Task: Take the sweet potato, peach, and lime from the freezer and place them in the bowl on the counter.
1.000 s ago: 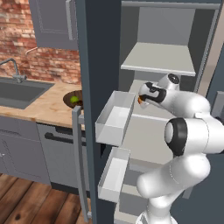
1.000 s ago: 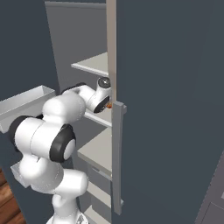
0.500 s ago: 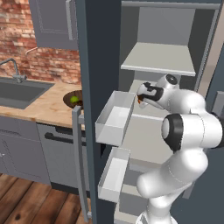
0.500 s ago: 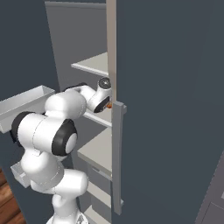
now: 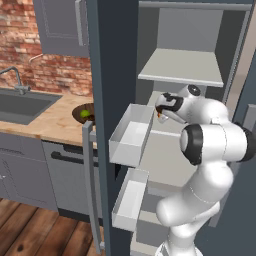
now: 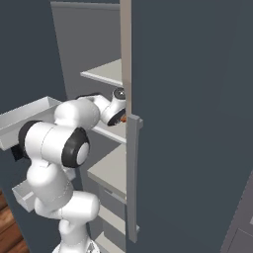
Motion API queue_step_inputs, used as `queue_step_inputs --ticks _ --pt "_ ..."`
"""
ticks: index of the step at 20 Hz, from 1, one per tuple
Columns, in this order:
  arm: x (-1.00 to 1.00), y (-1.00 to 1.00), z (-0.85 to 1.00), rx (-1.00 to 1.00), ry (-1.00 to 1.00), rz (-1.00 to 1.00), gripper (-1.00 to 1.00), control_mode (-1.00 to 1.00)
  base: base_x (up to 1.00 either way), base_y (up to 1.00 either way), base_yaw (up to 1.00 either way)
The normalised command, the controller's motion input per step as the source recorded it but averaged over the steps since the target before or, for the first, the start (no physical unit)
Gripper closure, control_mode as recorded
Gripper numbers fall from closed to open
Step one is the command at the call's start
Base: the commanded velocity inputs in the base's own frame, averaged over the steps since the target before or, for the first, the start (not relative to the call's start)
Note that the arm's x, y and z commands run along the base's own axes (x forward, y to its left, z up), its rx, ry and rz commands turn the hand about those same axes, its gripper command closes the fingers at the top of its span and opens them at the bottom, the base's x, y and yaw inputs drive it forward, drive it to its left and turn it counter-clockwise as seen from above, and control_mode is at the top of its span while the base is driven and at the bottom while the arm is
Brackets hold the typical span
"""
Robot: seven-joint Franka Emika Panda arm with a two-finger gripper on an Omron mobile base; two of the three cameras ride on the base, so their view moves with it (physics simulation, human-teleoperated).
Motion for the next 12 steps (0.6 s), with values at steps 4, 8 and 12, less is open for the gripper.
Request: queue_step_inputs --ticks 4,8,12 --pt "0.19 -0.06 -0.07 0.00 0.02 0.00 -1.00 -1.00 0.00 0.00 0.00" --pt "0.18 -0.03 -0.10 0.00 0.01 0.00 -1.00 -1.00 0.00 0.00 0.00" --pt "0.16 -0.06 -0.15 0.00 0.03 0.00 -1.00 -1.00 0.00 0.00 0.00"
